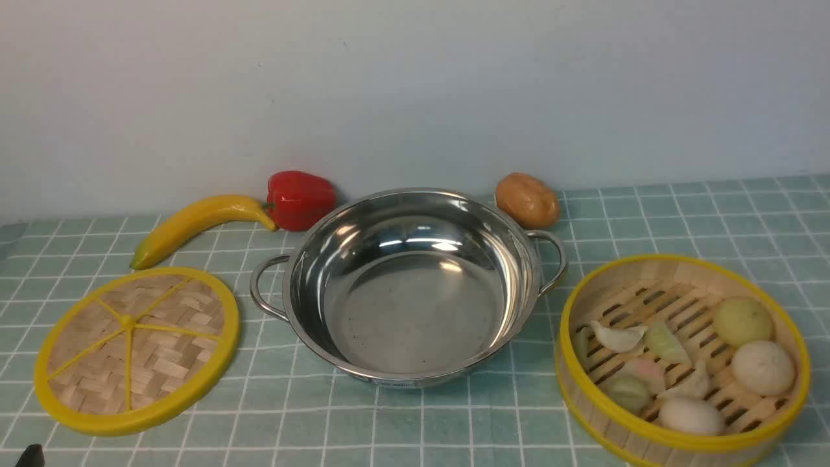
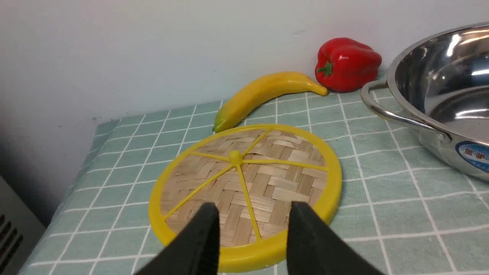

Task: Place the steamer in the pot on the blue tablecloth, and put the lid on the steamer.
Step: 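Reach for and grasp the rim of the bamboo steamer holding the buns with the right gripper, then place the bamboo steamer basket of food into the steel pot with the right gripper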

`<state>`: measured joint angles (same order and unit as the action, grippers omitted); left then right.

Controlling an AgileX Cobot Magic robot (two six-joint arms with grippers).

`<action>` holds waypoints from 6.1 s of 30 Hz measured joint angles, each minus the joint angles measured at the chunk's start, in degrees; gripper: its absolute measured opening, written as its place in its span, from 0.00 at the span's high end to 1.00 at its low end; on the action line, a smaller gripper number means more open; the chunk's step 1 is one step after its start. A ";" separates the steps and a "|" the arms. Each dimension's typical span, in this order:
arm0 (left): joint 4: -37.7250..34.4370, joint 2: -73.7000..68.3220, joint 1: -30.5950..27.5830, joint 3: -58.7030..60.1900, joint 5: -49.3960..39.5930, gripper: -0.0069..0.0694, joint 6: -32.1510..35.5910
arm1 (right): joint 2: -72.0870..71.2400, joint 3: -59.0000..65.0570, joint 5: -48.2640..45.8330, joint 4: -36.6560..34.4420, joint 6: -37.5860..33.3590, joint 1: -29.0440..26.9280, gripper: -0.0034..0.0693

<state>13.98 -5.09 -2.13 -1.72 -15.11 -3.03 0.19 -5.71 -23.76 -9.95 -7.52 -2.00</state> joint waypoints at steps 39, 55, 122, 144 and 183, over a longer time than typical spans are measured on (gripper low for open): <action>-32.00 0.00 0.00 0.05 4.28 0.59 -11.87 | 0.00 0.00 2.01 -37.45 2.60 0.00 0.62; -38.67 0.00 0.00 0.10 27.16 0.59 -12.53 | 0.00 0.00 23.76 -50.65 1.54 0.00 0.62; -13.98 -65.16 0.00 -53.37 -40.68 0.59 7.77 | 94.92 -52.09 -21.34 9.21 13.26 0.00 0.62; -13.98 -65.16 0.00 -53.37 -40.68 0.59 7.82 | 94.55 -52.46 -27.34 12.97 15.77 0.06 0.87; -13.98 -65.18 0.00 -53.37 -40.73 0.59 8.07 | 138.82 -126.95 -48.07 6.21 19.26 29.01 0.87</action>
<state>0.00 -70.27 -2.13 -55.09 -55.84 5.04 139.02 -132.65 -71.83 -3.74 11.74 27.01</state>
